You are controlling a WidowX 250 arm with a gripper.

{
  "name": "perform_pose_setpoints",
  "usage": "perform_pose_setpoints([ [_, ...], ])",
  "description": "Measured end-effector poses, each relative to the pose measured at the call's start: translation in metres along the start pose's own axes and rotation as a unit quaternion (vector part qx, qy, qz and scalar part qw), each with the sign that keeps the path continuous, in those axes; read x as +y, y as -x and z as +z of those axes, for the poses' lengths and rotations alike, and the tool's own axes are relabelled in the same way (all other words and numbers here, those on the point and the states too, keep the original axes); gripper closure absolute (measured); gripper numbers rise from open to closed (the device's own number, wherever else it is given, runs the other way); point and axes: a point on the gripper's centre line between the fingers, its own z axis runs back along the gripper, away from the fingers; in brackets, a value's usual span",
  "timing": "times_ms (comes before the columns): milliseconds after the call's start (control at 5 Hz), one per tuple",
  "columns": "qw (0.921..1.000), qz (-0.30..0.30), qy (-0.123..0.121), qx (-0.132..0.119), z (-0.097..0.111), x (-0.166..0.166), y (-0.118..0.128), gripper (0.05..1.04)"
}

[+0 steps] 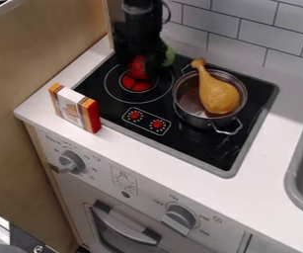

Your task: Move the red berry to the left burner.

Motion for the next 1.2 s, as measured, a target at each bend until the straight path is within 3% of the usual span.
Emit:
perform_pose_setpoints([
  [600,0.9966,0.02,0.019,0.078,0.064,-0.012,0.012,0.083],
  [800,0.9939,0.035,0.035,0.099,0.083,-0.033,0.016,0.083],
  [1000,0.9921,0.05,0.062,0.097,0.094,-0.056,0.017,0.083],
  [1200,0.9926,0.059,0.08,0.07,0.112,-0.083,0.018,0.083],
])
